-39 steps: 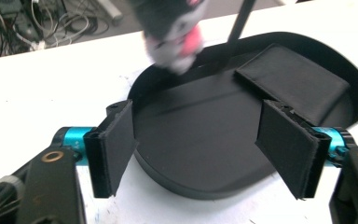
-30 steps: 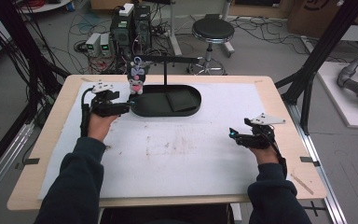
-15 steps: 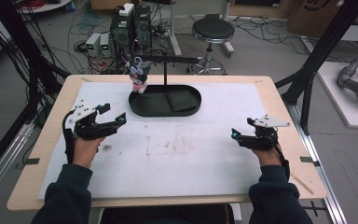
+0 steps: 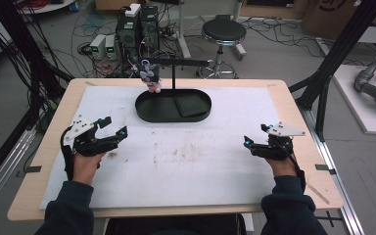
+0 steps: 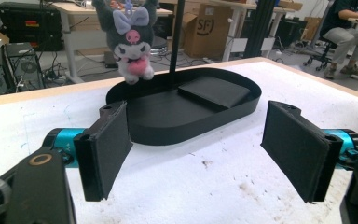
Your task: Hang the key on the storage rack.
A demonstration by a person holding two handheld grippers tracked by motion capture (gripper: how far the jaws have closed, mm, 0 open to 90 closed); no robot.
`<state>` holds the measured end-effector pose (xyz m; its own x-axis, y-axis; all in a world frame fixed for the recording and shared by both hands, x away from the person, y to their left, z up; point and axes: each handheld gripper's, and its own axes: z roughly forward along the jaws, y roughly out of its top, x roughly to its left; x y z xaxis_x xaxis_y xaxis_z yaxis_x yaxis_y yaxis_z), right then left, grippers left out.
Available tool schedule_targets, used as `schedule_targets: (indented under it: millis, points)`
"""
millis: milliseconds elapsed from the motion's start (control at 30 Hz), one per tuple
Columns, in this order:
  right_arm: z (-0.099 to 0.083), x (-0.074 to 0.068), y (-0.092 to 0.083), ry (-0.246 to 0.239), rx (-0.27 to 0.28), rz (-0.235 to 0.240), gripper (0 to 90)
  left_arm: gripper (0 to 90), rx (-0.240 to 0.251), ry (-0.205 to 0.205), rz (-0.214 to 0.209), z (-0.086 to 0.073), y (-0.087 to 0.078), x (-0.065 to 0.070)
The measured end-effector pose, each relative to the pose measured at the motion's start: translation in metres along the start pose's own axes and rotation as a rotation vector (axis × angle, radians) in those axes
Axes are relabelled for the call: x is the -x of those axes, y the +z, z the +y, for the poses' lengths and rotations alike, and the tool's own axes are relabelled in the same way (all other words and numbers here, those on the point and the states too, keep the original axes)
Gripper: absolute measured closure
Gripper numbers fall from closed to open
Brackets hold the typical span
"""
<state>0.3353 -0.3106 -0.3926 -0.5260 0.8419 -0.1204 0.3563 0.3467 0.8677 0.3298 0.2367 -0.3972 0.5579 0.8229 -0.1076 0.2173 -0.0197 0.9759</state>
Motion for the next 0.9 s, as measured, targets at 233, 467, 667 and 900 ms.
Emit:
schedule_targets:
  millis: [233, 467, 667, 900]
  points:
    - [-0.0014, -0.0001, 0.0009, -0.004, -0.011, -0.009, 22.0, 23.3, -0.021, 0.006, 0.004, -0.0025, 0.001, -0.0005]
    - [-0.0034, 0.0011, -0.0013, -0.004, -0.011, -0.011, 22.0, 23.3, -0.032, 0.009, 0.004, -0.0034, 0.0032, 0.0008]
    - [-0.0047, 0.0011, -0.0004, -0.009, -0.016, -0.012, 22.0, 23.4, -0.045, 0.005, 0.009, -0.0061, 0.0044, 0.0]
    - [-0.0061, 0.0016, 0.0013, -0.007, -0.02, -0.008, 22.0, 23.4, -0.058, 0.007, 0.014, -0.0088, 0.0071, 0.0]
